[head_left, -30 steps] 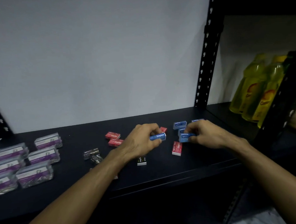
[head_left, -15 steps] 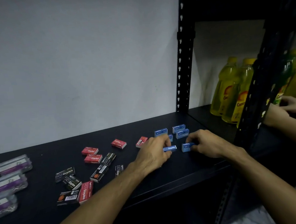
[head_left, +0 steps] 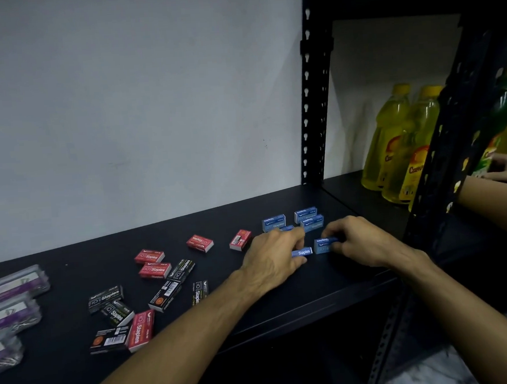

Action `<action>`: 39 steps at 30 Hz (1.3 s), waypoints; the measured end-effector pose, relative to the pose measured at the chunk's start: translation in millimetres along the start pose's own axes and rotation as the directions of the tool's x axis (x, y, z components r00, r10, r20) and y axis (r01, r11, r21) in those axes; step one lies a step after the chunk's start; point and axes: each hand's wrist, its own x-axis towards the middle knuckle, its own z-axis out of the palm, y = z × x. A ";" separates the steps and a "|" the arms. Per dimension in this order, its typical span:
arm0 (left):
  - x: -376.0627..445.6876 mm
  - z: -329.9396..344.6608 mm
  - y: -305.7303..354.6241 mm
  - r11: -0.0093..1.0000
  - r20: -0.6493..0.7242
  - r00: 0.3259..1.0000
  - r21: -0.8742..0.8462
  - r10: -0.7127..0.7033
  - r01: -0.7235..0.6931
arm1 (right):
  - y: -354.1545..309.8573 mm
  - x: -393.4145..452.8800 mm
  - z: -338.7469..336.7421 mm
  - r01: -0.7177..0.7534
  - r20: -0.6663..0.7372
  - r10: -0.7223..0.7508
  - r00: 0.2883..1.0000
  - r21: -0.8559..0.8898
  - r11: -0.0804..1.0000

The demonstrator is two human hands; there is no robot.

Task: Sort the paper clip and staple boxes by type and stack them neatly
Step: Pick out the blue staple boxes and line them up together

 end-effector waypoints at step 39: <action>-2.3 -1.4 -9.7 0.962 0.067 0.986 -0.221 -0.152 0.163 | 2.5 14.2 2.1 -0.006 -0.046 0.002 0.999 -0.086 0.996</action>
